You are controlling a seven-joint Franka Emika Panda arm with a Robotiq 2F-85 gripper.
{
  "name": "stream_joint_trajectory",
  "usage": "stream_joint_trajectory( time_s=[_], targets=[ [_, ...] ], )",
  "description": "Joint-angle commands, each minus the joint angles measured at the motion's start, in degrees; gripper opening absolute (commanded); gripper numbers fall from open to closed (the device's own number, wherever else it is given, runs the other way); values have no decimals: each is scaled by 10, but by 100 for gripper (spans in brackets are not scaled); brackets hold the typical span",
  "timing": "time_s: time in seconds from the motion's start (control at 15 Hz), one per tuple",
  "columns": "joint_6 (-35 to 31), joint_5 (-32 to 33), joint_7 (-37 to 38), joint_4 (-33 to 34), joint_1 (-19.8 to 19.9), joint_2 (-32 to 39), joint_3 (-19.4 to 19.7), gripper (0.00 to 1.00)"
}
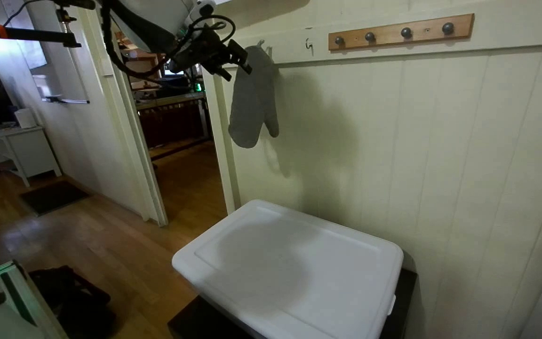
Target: Move the glove from the hook on the left to the hook on the right
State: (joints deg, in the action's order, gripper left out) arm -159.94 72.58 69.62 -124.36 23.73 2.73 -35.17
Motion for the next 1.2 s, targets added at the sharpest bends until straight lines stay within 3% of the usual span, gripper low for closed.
stream_joint_trajectory(
  time_s=[0.0, 0.07, 0.33, 0.67, 0.8, 1.13],
  targets=[
    [74, 89, 109, 46, -26, 71, -7, 75],
    [85, 106, 128, 52, -33, 87, -7, 73],
    [107, 135, 168, 72, -52, 126, -1, 42],
    [101, 175, 244, 75, -45, 102, 8, 4],
    [99, 191, 284, 74, -41, 91, 13, 0],
    [103, 227, 392, 67, -36, 68, 24, 3]
  ],
)
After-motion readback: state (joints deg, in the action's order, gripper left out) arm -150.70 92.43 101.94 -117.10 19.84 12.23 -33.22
